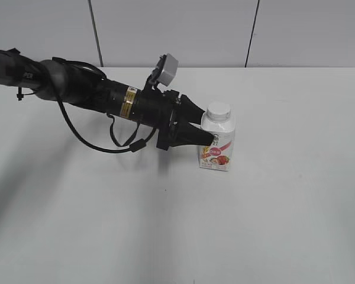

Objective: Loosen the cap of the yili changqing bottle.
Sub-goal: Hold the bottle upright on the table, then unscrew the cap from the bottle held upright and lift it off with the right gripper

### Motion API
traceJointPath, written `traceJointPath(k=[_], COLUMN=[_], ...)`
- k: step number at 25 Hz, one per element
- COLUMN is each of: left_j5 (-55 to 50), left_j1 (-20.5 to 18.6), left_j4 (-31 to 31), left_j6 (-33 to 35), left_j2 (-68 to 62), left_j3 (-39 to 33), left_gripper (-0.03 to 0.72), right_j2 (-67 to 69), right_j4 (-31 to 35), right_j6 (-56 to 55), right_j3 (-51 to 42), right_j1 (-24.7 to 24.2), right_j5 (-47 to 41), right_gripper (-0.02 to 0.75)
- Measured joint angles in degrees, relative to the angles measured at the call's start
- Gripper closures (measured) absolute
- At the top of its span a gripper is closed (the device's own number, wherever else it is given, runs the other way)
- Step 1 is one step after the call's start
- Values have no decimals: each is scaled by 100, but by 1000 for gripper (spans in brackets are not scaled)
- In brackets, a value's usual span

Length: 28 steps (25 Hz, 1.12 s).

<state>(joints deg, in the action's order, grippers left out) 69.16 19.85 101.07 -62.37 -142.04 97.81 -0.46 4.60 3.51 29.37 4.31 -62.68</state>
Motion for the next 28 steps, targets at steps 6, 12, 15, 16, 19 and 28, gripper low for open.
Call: traceJointPath(k=[6, 12, 15, 16, 19, 28], left_j5=[-60, -57, -57, -57, -57, -59], left_j1=[159, 165, 165, 165, 165, 176], left_j4=[181, 194, 194, 194, 199, 538], left_j6=[7, 12, 12, 12, 12, 16], left_j2=[53, 59, 59, 59, 59, 182], left_j3=[0, 0, 0, 0, 0, -14], left_gripper=[272, 272, 272, 272, 273, 273], right_j2=[0, 0, 0, 0, 0, 0], right_j4=[-5, -5, -5, -5, -5, -5], right_j6=[0, 0, 0, 0, 0, 0], right_j3=[0, 0, 0, 0, 0, 0], right_j1=[0, 0, 0, 0, 0, 0], right_j5=[0, 0, 0, 0, 0, 0], right_gripper=[172, 172, 172, 172, 172, 172])
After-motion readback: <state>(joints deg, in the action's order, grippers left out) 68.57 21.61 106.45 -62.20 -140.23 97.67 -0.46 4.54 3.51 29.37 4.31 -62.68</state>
